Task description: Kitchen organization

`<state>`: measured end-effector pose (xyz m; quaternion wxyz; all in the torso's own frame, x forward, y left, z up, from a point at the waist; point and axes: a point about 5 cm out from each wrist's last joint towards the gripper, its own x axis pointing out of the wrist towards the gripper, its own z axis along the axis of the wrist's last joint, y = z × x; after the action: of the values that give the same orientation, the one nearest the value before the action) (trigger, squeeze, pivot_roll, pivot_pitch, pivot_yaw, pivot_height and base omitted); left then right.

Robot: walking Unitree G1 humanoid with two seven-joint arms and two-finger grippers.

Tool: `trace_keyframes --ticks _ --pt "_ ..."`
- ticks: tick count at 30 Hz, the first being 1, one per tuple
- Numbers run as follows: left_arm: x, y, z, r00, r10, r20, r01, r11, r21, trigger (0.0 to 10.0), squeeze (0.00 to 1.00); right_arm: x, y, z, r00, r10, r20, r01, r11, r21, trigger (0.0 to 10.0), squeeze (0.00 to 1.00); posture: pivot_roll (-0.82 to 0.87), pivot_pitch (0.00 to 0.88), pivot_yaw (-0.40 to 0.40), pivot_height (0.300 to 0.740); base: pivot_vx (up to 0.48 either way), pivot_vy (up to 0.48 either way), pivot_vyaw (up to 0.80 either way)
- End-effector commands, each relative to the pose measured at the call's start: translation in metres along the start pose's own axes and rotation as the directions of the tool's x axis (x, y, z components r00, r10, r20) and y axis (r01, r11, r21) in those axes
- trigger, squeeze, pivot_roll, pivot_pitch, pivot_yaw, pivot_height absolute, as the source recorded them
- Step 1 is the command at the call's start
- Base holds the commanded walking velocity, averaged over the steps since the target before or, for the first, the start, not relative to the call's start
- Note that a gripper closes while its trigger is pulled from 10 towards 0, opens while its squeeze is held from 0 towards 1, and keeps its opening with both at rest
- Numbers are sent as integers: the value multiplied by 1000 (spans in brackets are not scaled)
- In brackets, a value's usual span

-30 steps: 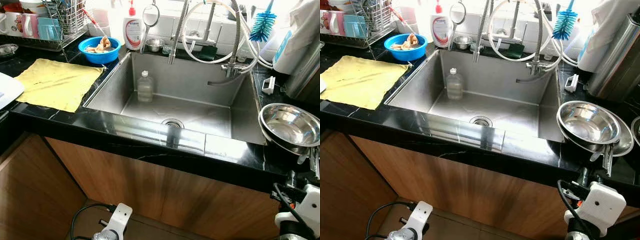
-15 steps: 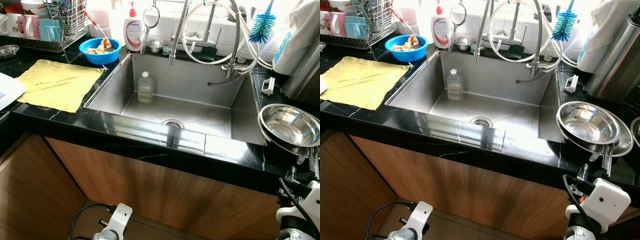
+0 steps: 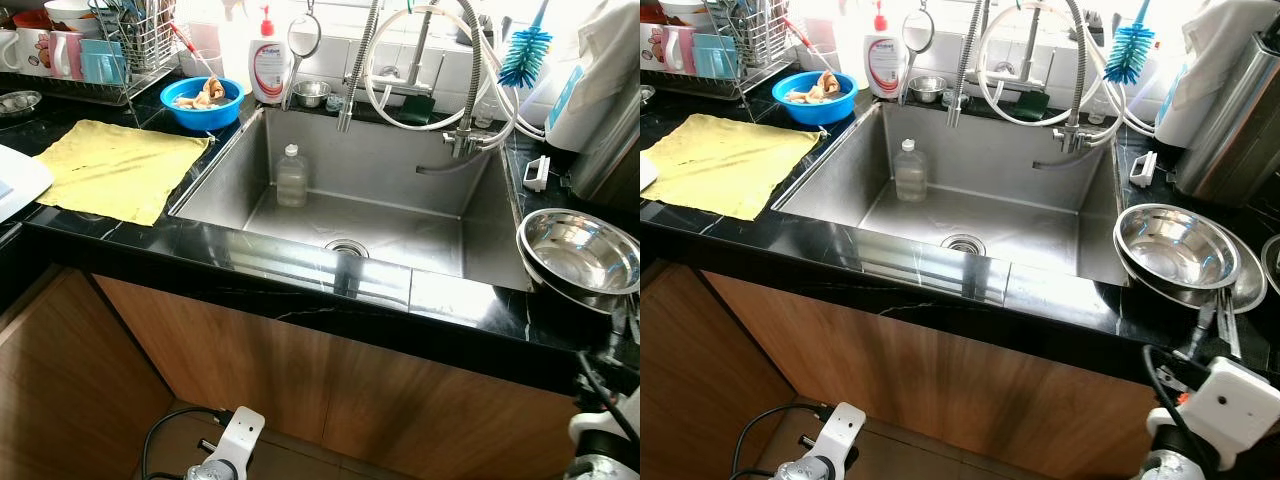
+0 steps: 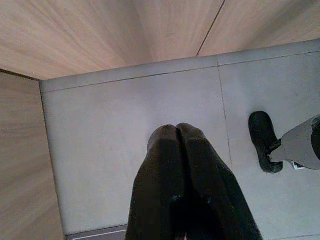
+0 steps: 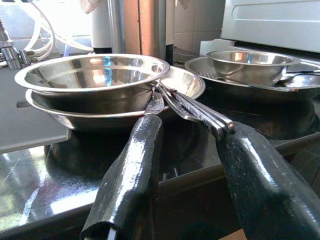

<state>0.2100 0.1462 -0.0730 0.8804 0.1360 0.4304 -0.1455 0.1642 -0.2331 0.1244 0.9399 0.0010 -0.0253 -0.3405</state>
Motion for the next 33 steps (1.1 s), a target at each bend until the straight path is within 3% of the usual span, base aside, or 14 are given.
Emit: trace_keyframes --ticks 1,9,18,33 --pt "0 -2 -3 1000 -9 -11 9 1000 1 10000 0 0 3 8 999 -31 20 30 998 52 10000 0 -42 25 -48 740 0 0 0" --pt "0 -1 -3 1000 -4 -11 4 1000 2 10000 0 2 3 5 999 -43 3 43 998 54 10000 0 -38 29 -47 740 0 0 0" --pt "0 -1 -3 1000 -4 -11 4 1000 5 10000 0 11 2 22 996 -28 88 22 998 67 10000 0 -40 32 -47 740 0 0 0" --pt "0 -1 -2 1000 -3 -10 3 1000 7 10000 0 14 2 26 995 -29 97 23 997 68 10000 0 -38 33 -47 740 0 0 0"
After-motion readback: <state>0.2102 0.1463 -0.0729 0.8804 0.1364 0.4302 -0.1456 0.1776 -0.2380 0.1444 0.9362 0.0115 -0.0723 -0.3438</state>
